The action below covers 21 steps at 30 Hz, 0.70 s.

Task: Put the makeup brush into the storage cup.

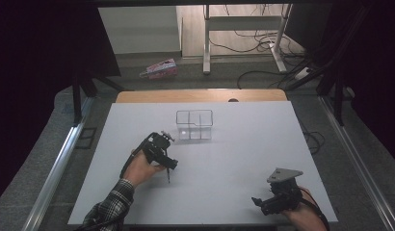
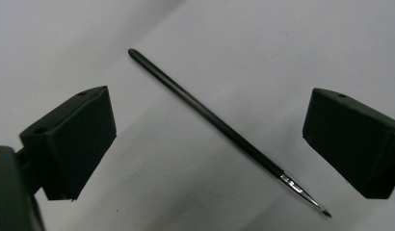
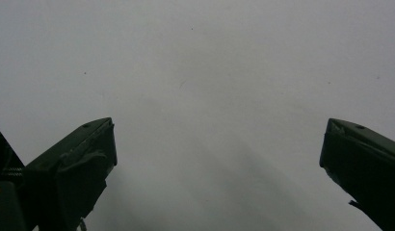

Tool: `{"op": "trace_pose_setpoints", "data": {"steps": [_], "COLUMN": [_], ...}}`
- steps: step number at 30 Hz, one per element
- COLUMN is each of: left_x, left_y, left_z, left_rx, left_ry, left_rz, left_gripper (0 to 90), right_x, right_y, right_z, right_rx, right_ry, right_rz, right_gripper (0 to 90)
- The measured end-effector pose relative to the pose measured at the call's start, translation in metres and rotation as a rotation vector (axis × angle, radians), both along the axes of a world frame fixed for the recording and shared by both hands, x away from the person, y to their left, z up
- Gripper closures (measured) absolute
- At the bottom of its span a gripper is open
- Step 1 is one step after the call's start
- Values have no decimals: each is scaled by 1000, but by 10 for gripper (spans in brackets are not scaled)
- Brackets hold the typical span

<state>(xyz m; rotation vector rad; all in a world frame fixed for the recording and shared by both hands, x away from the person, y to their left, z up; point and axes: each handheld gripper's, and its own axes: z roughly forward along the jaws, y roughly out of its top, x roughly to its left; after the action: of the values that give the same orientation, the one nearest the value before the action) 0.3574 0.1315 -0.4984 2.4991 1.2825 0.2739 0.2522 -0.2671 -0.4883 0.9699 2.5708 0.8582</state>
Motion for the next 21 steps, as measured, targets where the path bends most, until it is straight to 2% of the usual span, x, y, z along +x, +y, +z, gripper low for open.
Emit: {"op": "trace_pose_setpoints", "data": {"steps": [3,12,16,18,19,20,21], "left_x": [1,0,0,0,0,0,-1], "left_y": [0,-2,-1,1,1,2,2], "left_z": [-6,-13,-14,-13,-13,-13,-12], "left_rx": [20,28,31,-12,-12,-27,-30], "left_ry": [17,33,56,90,90,106,120], "left_rz": [0,3,6,27,27,27,29], "left_gripper": [74,175,302,370,414,414,489], "right_x": [0,0,0,0,0,0,0], "right_y": [0,0,0,0,0,0,0], "right_z": [0,-1,-1,-1,-1,-1,-1], "right_rx": [-2,-8,-10,-14,-15,-15,-15], "right_ry": [2,4,4,3,1,1,1], "right_rz": [1,2,2,5,4,4,6], "right_gripper": [0,0,0,0,0,0,0]}}
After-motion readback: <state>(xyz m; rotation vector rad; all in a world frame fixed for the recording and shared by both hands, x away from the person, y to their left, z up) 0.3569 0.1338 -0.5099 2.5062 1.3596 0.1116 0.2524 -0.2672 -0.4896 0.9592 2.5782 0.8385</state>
